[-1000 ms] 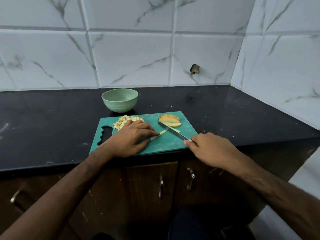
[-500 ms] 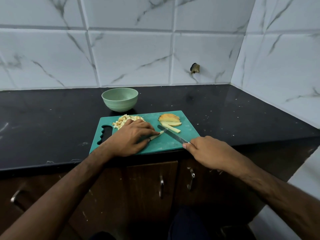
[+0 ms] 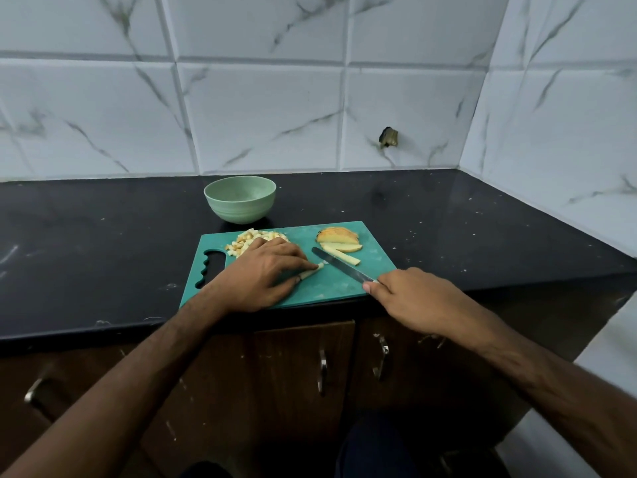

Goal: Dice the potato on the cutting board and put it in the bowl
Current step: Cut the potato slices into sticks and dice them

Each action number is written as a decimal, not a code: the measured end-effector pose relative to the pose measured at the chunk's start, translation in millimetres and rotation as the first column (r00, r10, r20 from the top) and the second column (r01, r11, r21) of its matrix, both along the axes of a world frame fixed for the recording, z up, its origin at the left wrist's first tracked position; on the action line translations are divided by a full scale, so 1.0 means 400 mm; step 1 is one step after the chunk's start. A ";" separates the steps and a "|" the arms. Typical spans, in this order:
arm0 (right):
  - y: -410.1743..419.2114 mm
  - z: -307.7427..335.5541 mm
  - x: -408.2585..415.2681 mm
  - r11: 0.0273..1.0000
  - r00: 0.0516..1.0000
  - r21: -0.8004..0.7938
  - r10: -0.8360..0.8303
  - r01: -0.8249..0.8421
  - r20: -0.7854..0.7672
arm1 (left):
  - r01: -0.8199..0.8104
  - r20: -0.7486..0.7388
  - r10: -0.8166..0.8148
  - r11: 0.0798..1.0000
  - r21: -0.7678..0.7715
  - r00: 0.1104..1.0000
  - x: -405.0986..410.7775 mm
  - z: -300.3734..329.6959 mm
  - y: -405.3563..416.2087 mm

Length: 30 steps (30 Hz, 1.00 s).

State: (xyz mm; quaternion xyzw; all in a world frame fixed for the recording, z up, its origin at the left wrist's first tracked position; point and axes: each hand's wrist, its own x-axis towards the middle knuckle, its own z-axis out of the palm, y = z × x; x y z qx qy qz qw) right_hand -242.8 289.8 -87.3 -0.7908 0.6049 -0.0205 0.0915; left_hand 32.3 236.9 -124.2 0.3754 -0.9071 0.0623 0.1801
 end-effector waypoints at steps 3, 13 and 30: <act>0.009 0.001 0.000 0.999 0.999 0.043 0.004 -0.006 0.038 | 0.004 -0.020 -0.005 0.999 -0.040 1.000 0.002 -0.001 0.003; 0.026 0.006 0.001 0.999 0.999 0.024 0.029 -0.030 0.017 | 0.003 -0.090 -0.013 0.993 -0.119 0.996 0.007 -0.005 0.000; 0.043 -0.032 0.010 0.999 0.998 -0.026 0.047 -0.046 0.031 | 0.002 -0.116 -0.018 0.990 -0.143 0.993 0.008 -0.010 -0.004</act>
